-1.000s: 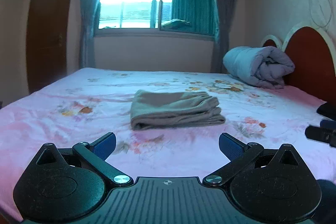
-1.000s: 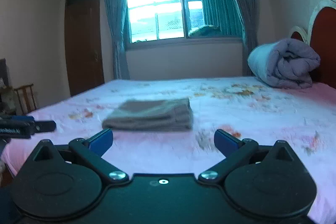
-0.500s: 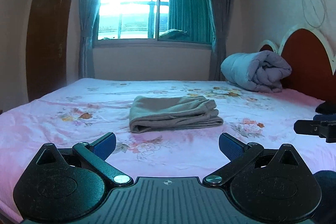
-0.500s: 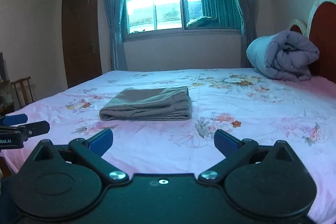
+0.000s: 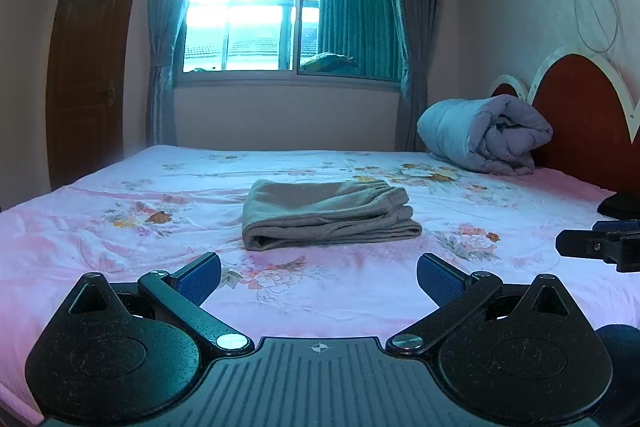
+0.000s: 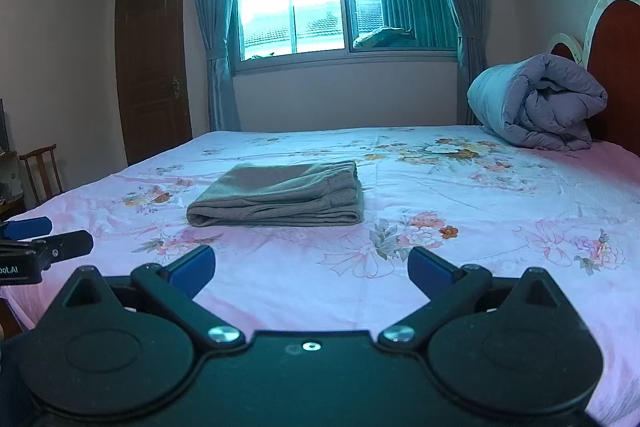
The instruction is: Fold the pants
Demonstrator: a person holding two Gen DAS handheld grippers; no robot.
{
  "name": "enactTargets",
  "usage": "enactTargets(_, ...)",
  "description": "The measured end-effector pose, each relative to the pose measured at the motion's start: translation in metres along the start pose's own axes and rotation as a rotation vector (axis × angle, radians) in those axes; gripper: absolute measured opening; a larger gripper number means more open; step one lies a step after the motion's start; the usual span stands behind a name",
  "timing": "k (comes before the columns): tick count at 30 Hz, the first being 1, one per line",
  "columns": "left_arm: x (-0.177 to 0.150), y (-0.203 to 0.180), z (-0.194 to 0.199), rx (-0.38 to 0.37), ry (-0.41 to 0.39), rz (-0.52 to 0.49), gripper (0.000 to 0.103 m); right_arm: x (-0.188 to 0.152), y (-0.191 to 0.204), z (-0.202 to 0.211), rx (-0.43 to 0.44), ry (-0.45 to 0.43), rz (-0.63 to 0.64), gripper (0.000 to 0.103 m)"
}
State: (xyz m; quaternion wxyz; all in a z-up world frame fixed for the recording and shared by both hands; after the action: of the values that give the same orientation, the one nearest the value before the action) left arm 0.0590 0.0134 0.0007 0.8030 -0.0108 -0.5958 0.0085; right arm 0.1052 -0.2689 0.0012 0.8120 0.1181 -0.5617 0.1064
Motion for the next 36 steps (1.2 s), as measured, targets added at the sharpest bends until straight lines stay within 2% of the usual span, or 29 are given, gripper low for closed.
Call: enactTargets(36, -0.0011, 0.001, -0.0022, -0.016, 0.003, -0.013, 0.103, -0.0014, -0.0009, 0.0003, 0.0, 0.005, -0.008, 0.097)
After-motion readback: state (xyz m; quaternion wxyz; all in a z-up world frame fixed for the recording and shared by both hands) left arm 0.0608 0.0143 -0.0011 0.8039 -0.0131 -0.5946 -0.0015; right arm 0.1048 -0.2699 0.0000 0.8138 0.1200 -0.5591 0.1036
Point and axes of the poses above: each gripper's, at about its wrist camera, not at the fingertips, and z roughly against the way its jaws point, y to its left, x to its top, the point moved 2 cm from there along -z, roughly the way its jaws point, and after that the axes turned 3 degrees about y, right-handed, at the moved point
